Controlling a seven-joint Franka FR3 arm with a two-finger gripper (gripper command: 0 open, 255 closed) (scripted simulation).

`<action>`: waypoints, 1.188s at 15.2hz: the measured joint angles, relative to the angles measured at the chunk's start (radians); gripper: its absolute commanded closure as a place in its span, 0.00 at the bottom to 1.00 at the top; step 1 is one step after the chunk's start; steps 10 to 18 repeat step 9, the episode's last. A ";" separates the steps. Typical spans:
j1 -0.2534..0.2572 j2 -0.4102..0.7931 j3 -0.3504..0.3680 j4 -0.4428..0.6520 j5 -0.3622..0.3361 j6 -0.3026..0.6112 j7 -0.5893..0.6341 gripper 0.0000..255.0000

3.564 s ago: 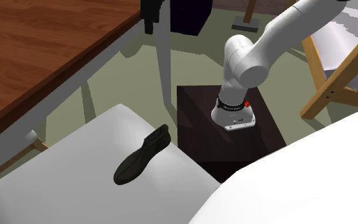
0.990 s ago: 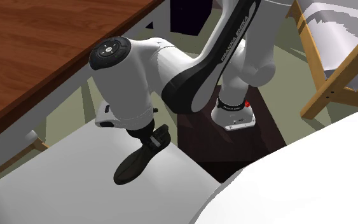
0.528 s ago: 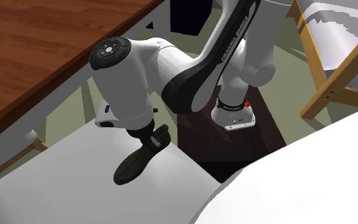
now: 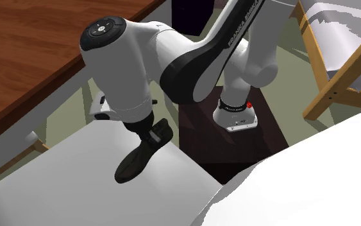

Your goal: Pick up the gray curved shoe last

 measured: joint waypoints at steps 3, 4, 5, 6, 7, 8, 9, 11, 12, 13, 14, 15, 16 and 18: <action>0.000 -0.016 -0.004 0.026 0.004 -0.042 -0.006 1.00; -0.001 -0.025 -0.007 0.031 0.005 -0.056 -0.011 1.00; 0.000 -0.029 -0.007 0.041 0.006 -0.069 -0.010 1.00; 0.000 -0.034 -0.008 0.048 0.008 -0.081 -0.012 1.00; 0.000 -0.045 -0.010 0.054 0.010 -0.097 -0.015 1.00; 0.000 -0.050 -0.011 0.061 0.011 -0.110 -0.017 1.00; 0.002 -0.052 -0.009 0.067 0.013 -0.118 -0.014 1.00; 0.002 -0.052 -0.009 0.067 0.013 -0.118 -0.014 1.00; 0.002 -0.052 -0.009 0.067 0.013 -0.118 -0.014 1.00; 0.002 -0.052 -0.009 0.067 0.013 -0.118 -0.014 1.00; 0.002 -0.052 -0.009 0.067 0.013 -0.118 -0.014 1.00; 0.002 -0.052 -0.009 0.067 0.013 -0.118 -0.014 1.00; 0.002 -0.052 -0.009 0.067 0.013 -0.118 -0.014 1.00; 0.002 -0.052 -0.009 0.067 0.013 -0.118 -0.014 1.00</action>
